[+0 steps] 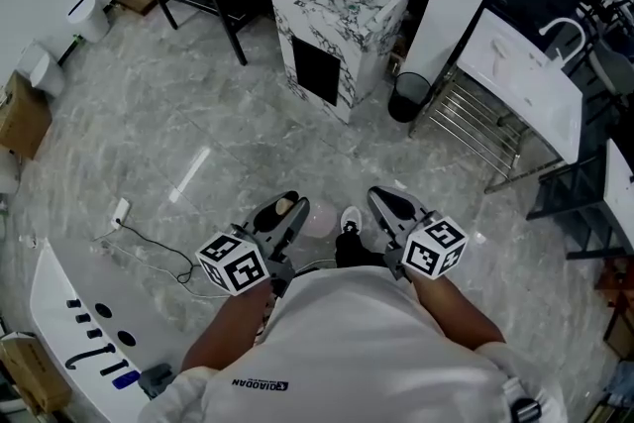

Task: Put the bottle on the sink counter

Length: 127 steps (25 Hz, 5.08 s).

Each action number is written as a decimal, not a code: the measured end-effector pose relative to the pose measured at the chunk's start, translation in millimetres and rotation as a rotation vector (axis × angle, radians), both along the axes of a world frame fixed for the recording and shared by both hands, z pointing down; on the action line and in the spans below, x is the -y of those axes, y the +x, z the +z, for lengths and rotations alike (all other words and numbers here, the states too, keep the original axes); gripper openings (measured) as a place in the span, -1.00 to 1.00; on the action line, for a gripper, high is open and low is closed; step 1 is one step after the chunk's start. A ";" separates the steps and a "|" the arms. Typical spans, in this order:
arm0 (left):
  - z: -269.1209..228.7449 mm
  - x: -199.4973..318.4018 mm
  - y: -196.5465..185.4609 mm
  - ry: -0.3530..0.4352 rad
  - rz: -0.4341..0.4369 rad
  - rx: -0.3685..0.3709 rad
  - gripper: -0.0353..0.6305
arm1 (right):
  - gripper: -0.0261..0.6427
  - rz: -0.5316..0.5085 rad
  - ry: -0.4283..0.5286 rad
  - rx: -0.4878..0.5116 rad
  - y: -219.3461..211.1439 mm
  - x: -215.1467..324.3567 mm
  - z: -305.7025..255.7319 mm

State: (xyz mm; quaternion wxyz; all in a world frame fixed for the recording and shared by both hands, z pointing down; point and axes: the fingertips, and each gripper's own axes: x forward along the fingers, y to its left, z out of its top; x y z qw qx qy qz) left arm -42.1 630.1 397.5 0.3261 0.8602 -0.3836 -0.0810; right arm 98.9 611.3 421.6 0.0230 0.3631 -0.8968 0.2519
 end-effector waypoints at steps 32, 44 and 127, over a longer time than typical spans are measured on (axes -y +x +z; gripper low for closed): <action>-15.3 268.4 59.4 0.009 -0.065 0.056 -0.50 | -0.79 -0.048 0.014 0.036 60.1 275.8 -3.1; -15.8 308.8 76.4 0.004 -0.081 0.073 -0.50 | -0.80 -0.051 0.002 0.050 80.4 313.7 3.0; 13.6 768.1 -148.6 0.072 0.278 0.128 -0.50 | -0.80 0.332 0.010 -0.013 -133.1 718.1 18.0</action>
